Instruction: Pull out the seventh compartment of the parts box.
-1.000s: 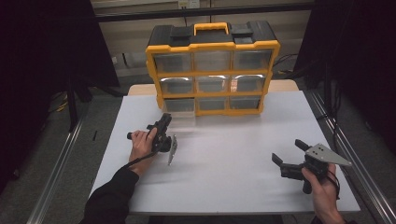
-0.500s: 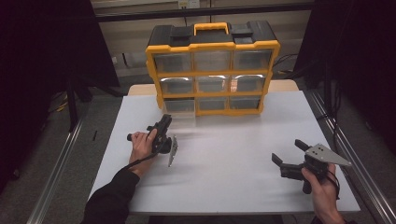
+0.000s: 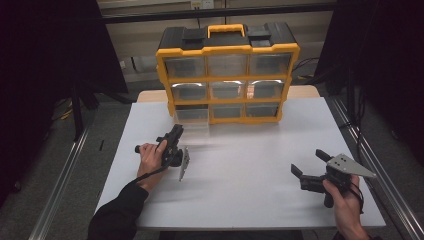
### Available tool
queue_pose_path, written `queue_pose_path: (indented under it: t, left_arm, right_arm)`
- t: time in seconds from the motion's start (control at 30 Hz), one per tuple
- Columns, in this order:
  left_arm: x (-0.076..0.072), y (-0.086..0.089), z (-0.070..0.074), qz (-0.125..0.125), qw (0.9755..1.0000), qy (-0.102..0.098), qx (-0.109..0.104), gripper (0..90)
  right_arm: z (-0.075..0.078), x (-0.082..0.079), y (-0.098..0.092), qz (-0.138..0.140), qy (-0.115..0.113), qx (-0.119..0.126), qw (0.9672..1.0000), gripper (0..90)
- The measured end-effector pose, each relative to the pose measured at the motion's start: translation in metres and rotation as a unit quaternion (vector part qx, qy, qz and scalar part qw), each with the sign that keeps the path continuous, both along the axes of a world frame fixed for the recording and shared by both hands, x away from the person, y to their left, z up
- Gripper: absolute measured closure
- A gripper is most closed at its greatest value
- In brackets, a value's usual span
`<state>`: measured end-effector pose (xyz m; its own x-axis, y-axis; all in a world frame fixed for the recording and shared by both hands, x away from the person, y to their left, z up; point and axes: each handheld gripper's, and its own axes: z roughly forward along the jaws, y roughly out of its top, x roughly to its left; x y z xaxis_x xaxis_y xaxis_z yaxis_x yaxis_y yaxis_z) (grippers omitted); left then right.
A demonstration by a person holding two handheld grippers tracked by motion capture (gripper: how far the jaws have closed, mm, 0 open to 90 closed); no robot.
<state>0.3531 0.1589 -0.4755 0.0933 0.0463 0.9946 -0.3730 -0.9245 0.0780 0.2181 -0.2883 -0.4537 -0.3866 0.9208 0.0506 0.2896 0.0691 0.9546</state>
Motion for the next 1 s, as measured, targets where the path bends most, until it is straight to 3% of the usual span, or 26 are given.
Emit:
queue_pose_path:
  t: [0.43,0.63,0.7,0.73,0.77,0.83,0.87,0.9,0.93,1.0]
  left_arm:
    - [0.0012,-0.0013,-0.0036,0.004,0.9997,0.021,0.008,77.8]
    - [0.0008,-0.0017,-0.0036,0.004,0.9998,0.016,0.008,77.3]
    - [0.0017,-0.0010,-0.0040,0.000,0.9996,0.028,-0.011,76.8]
    - [0.0026,-0.0015,-0.0054,-0.005,0.9987,0.033,-0.039,76.2]
    - [0.0013,-0.0001,-0.0021,0.010,0.9991,0.035,-0.021,75.9]
    - [0.0009,0.0001,-0.0027,0.012,0.9992,0.033,-0.019,75.4]
    - [0.0032,-0.0018,-0.0066,-0.009,0.9981,0.037,-0.048,74.6]
    - [0.0042,-0.0024,-0.0073,-0.014,0.9976,0.040,-0.055,72.9]
    - [0.0009,-0.0016,-0.0041,0.008,0.9988,0.040,-0.026,71.2]
    - [0.0007,-0.0014,-0.0042,0.010,0.9989,0.041,-0.018,66.9]
  right_arm:
    - [-0.0002,-0.0002,0.0001,0.001,0.002,0.000,1.0000,0.1]
    - [-0.0001,-0.0001,0.0001,0.002,0.000,-0.001,1.0000,0.1]
    - [0.0000,-0.0003,0.0001,0.002,0.002,0.000,1.0000,0.1]
    - [0.0001,-0.0003,-0.0001,0.002,0.001,0.001,1.0000,0.1]
    - [0.0002,-0.0003,-0.0003,0.002,0.000,0.000,1.0000,0.1]
    - [0.0001,-0.0005,-0.0003,0.002,0.000,0.000,1.0000,0.1]
    - [0.0001,-0.0005,-0.0004,0.002,0.000,0.000,1.0000,0.1]
    - [0.0001,-0.0004,-0.0005,0.002,-0.001,-0.001,1.0000,0.1]
    - [0.0002,-0.0005,-0.0004,0.002,0.000,0.000,1.0000,0.1]
    - [0.0000,-0.0004,-0.0001,0.003,0.000,-0.001,1.0000,0.1]
